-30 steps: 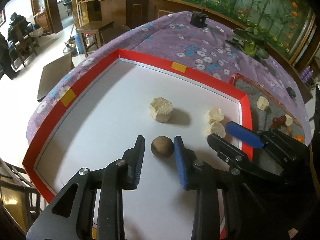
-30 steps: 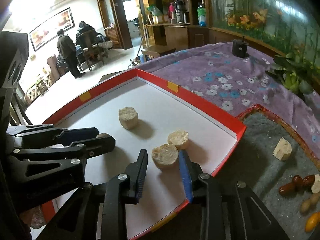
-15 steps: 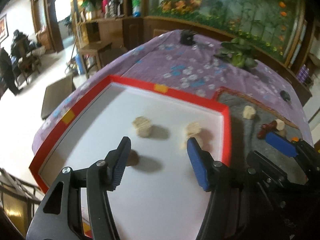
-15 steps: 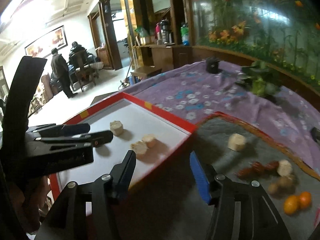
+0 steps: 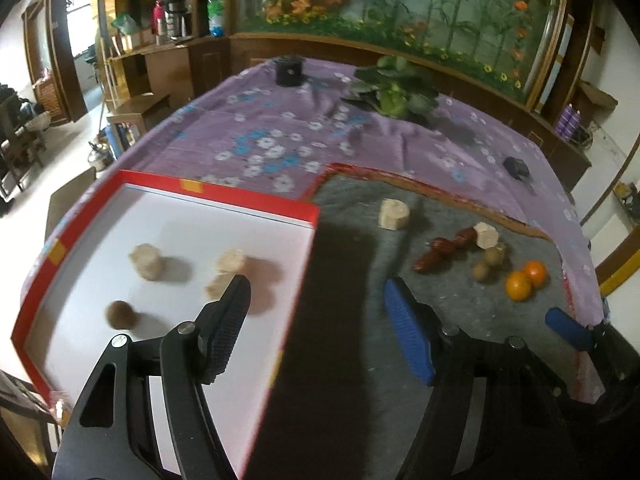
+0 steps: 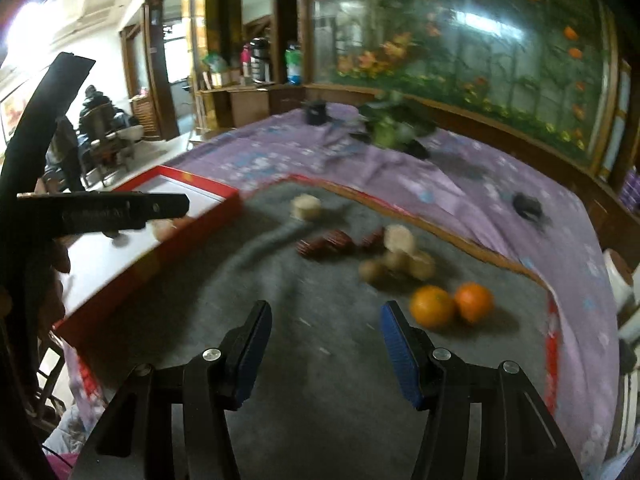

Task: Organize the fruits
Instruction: 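Grasp a beige hexagonal block with left tool while right tool grasps a red date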

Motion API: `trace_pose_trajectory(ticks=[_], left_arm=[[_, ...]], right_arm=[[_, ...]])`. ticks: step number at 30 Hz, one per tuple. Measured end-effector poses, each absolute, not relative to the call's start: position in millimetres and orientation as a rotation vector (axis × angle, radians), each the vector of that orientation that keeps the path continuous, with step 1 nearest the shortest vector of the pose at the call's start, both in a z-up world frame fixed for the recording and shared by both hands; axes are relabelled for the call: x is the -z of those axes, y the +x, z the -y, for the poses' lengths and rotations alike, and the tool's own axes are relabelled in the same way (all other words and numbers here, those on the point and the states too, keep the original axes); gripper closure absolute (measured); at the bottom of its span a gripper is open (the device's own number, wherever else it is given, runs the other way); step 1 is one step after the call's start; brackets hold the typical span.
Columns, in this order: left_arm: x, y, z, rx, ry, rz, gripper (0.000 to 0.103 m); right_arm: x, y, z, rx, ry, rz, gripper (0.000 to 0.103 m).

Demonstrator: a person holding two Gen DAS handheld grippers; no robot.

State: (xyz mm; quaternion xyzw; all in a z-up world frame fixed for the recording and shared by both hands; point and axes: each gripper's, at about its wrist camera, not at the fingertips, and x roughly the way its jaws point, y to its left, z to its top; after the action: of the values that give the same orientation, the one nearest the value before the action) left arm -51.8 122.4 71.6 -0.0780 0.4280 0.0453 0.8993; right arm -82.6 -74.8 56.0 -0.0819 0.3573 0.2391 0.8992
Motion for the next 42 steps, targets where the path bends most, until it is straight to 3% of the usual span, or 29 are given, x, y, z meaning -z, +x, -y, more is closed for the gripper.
trace_pose_trajectory(ticks=[30,31,35,42], left_arm=[[-22,83,-84,-0.106,-0.256,-1.075,0.034],[-18,85,-86,-0.113,-0.264,-1.086,0.049],[-17,83,-83,-0.059,-0.233,-1.098,0.075],[-40,61,-98,-0.043,-0.249,-1.055,0.075]], right_arm=[[-44,-47,120,-0.575,0.039,-0.806,0.046],[-43,-45,117,-0.604,0.056,-0.819,0.046],[-41,-40,100,-0.677,0.091,-0.850,0.046],[-32,-21,58,-0.699,0.029,-0.881,0.047]])
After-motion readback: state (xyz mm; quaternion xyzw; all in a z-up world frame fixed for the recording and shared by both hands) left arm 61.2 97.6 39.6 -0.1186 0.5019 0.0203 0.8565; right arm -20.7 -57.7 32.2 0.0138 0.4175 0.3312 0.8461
